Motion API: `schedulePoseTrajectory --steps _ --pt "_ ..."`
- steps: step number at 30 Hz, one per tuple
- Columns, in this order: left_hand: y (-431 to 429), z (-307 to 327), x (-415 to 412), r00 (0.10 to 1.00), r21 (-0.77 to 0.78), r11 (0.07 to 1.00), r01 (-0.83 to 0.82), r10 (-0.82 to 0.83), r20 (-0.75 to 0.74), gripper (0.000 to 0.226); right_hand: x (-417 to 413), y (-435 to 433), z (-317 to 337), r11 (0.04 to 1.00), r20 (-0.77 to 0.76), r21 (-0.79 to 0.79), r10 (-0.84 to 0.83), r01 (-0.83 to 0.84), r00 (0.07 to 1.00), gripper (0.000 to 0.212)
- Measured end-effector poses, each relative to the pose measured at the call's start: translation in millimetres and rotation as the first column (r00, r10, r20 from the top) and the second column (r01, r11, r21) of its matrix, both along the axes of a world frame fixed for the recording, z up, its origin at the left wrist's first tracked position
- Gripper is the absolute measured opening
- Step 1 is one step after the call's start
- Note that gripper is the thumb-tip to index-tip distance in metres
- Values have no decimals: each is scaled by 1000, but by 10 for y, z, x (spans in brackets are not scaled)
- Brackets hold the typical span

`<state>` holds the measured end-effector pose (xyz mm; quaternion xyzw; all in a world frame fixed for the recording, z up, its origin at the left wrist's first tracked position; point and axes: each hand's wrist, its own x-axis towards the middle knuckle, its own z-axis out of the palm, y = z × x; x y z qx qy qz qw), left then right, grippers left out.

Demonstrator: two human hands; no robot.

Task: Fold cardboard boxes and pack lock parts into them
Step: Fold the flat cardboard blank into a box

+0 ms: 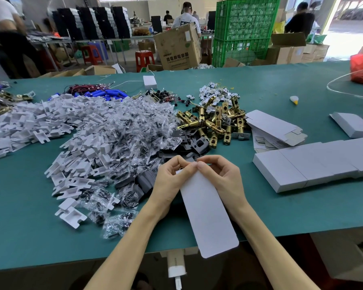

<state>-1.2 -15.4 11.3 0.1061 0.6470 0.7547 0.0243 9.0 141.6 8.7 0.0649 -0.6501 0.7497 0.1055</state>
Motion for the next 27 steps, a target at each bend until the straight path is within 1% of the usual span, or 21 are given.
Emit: schedulePoseTrajectory --steps 5,7,11,14,18,22,27 --pt "5 12 0 1000 -18 1000 5 -5 -8 20 -28 23 -3 998 -26 -3 -58 58 998 5" --pt "11 13 6 1000 -16 1000 17 -17 8 27 -42 39 -8 995 -28 1 -96 96 995 6" --pt "42 15 15 998 -33 999 34 -32 51 26 -56 52 -15 991 -28 -16 -132 131 991 8" --pt "50 6 18 997 -45 998 38 -35 73 30 -61 48 -27 989 -34 0 -149 149 988 8" --pt "46 5 20 997 -44 998 52 -50 55 33 -64 48 -26 987 -36 10 -161 162 986 8" --pt "34 12 21 997 -14 998 66 -65 50 30 -65 43 -12 986 -32 8 -165 166 986 9" --pt "17 28 31 993 -6 994 111 -111 45 43 -70 52 -14 981 2 -25 -195 195 981 9"
